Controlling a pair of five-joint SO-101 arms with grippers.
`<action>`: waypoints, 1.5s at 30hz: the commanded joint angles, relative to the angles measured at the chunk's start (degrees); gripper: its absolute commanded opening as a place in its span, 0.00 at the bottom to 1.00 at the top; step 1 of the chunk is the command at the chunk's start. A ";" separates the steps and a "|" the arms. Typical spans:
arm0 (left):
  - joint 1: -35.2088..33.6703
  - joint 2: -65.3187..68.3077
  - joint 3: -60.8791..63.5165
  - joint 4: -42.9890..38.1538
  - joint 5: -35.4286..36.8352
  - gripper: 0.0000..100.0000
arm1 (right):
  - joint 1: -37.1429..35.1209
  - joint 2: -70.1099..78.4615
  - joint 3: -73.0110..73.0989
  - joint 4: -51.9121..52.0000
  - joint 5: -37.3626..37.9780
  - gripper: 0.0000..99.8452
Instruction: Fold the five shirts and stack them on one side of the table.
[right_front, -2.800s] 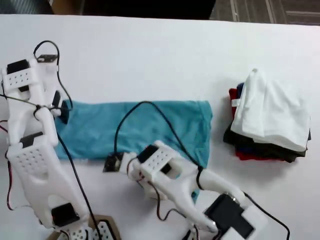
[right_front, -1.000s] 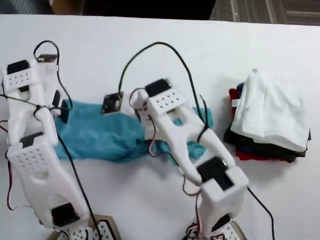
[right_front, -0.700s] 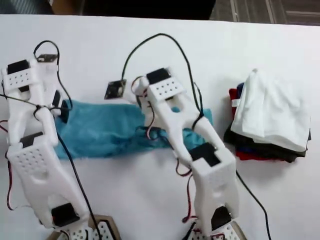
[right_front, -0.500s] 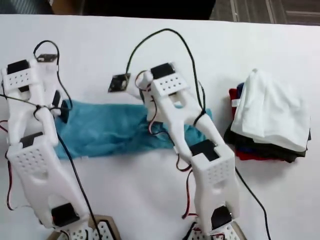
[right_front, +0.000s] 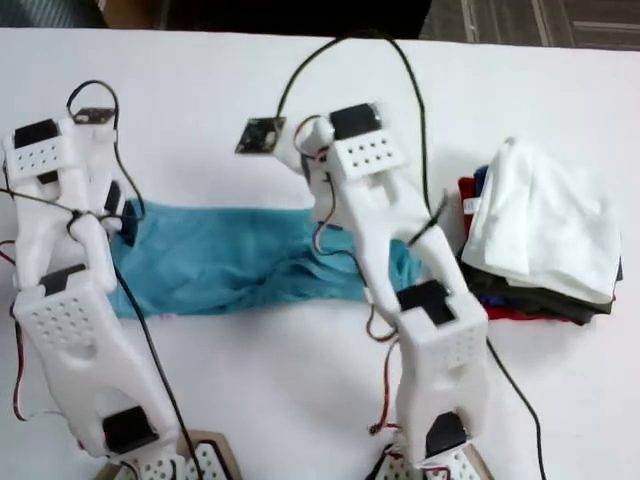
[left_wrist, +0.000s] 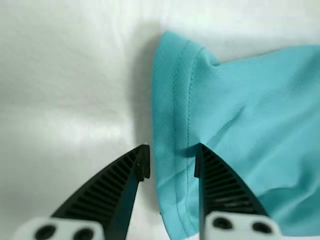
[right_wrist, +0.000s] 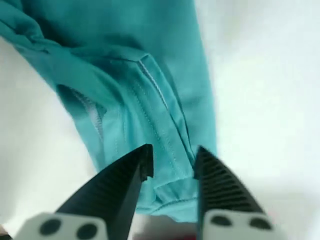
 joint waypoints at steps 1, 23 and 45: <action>0.62 -0.35 -2.51 -0.35 -0.09 0.18 | -1.98 -10.59 5.98 0.48 -0.35 0.02; 0.53 -0.35 -2.07 -0.26 -0.18 0.18 | -6.37 -19.82 47.21 -25.80 -1.49 0.02; 0.53 -0.35 -2.07 0.09 -0.09 0.18 | 2.51 -0.13 7.38 -16.84 -1.93 0.02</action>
